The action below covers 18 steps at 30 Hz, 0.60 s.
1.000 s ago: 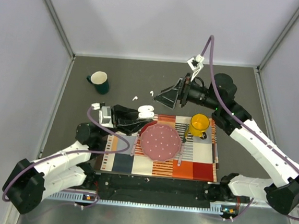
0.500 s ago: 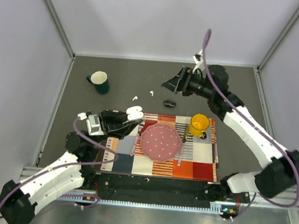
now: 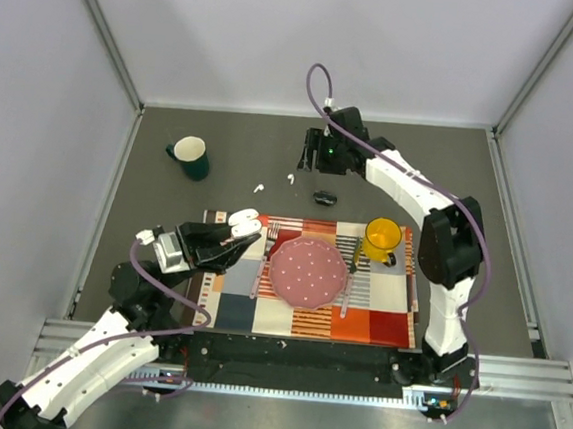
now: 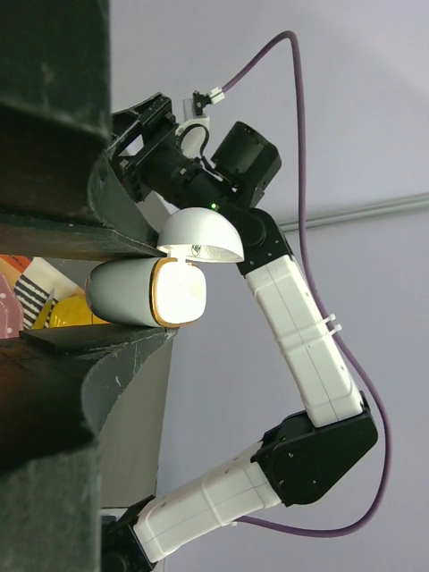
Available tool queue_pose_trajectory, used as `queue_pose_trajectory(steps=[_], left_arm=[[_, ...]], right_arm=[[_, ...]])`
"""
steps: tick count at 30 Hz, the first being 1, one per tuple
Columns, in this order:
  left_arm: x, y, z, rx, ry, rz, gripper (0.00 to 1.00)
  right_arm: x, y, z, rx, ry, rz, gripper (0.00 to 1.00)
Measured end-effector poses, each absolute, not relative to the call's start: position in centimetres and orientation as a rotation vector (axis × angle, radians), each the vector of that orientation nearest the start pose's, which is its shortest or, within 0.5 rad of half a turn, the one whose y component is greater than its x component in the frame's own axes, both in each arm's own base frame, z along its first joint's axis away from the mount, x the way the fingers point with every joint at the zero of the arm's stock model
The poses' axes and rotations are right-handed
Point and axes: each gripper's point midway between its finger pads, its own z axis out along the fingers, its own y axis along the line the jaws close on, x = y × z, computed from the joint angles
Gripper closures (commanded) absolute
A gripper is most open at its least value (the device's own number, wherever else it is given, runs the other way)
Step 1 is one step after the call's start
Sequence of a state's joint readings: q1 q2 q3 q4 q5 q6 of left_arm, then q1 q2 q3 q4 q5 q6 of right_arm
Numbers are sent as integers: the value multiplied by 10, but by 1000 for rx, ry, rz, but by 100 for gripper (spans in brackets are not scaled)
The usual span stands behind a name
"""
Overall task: Insert the wireless bluetooth earbuds into the charging case
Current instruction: Pick up the earbud from the center of the board.
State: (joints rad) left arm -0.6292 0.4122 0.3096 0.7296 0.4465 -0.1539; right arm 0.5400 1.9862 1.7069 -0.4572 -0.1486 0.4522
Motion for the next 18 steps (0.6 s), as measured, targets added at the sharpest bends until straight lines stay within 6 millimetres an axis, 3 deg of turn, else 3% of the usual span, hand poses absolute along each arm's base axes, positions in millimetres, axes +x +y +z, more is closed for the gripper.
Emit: queue_pose_trajectory(steps=[7, 14, 18], left_arm=[[147, -203, 346, 649, 875, -889, 100], [149, -203, 341, 673, 910, -859, 100], [149, -202, 342, 680, 912, -849, 100]], right_arm=[[462, 333, 144, -228, 2367, 561, 37], [485, 347, 102, -261, 2409, 451, 43], [488, 353, 88, -295, 2423, 413, 44]])
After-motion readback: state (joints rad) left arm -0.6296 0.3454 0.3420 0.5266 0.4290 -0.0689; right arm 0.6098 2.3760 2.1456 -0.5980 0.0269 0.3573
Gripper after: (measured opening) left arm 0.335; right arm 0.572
